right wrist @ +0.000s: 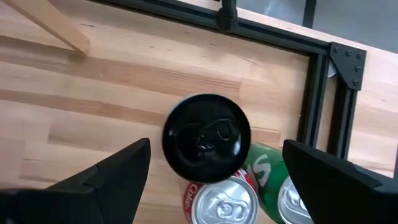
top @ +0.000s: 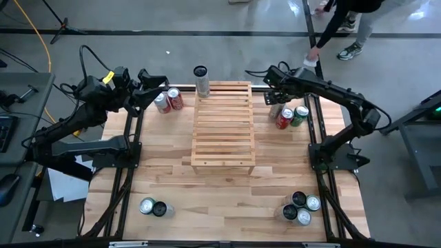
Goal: Place canned beverage on shelf
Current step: Put the white yellow soda on the shelf aligned with the other white yellow soda can
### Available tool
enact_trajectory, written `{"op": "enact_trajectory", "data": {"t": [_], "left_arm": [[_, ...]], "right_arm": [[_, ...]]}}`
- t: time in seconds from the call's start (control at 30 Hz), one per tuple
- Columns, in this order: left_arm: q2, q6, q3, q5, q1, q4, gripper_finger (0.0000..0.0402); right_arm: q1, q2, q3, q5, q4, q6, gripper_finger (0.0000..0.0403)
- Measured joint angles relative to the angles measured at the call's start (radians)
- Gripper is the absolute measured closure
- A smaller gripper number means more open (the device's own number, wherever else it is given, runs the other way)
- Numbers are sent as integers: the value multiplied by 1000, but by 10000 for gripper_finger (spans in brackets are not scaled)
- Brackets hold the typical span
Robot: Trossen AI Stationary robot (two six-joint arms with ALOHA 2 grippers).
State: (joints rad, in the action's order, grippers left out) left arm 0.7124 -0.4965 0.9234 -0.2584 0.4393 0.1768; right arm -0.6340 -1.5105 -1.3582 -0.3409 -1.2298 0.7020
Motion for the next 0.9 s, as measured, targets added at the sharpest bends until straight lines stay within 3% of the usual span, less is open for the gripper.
{"op": "enact_trajectory", "data": {"t": [0.47, 0.9], "left_arm": [[0, 0, 0, 0, 0, 0, 119], [0, 0, 0, 0, 0, 0, 119]], "right_arm": [[-134, 0, 0, 170, 73, -52, 52], [-145, -47, 0, 232, 66, -56, 52]]}}
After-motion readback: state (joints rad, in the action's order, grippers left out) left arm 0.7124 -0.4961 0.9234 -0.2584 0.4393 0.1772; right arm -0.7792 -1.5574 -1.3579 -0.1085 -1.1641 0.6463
